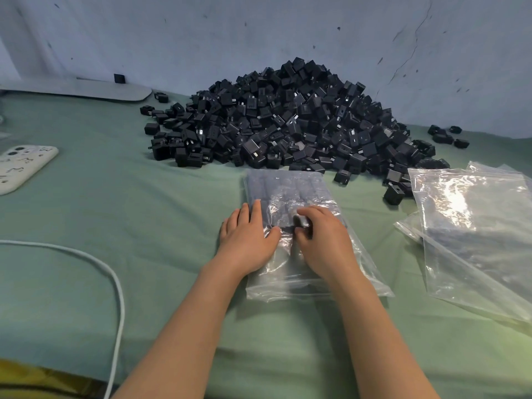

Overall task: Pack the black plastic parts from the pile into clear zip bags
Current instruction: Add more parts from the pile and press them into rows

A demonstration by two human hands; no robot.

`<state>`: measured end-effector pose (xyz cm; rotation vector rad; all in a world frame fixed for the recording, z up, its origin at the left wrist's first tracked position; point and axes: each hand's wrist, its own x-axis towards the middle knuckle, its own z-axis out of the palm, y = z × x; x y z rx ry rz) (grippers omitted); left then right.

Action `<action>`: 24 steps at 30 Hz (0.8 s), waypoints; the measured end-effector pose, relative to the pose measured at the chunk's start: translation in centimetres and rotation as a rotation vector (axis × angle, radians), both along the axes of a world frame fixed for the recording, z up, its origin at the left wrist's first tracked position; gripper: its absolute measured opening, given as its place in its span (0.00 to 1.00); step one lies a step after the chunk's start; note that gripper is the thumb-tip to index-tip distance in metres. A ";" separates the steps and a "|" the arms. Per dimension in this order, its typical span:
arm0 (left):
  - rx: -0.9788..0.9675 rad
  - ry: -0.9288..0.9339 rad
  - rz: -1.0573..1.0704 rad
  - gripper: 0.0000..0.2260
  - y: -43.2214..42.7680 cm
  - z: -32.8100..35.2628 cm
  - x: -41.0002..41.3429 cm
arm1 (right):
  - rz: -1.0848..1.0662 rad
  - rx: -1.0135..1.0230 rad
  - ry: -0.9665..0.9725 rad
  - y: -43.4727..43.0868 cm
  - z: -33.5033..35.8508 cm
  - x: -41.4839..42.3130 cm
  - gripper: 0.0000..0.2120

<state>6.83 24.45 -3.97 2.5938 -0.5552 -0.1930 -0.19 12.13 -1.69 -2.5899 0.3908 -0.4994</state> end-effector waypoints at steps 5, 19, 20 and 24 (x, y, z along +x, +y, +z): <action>0.000 -0.007 0.000 0.31 0.0 -0.1 0.0 | -0.026 0.005 -0.004 -0.2 -0.2 0.3 0.09; -0.010 0.006 -0.009 0.32 0.1 0.2 0.2 | -0.046 0.007 0.089 -1.1 -0.2 0.9 0.10; -0.036 0.019 -0.012 0.33 0.2 0.3 0.2 | -0.044 0.029 0.098 -1.5 0.0 0.9 0.10; -0.268 0.062 0.034 0.34 0.1 1.4 0.3 | -0.118 0.118 0.059 -3.6 0.7 1.3 0.13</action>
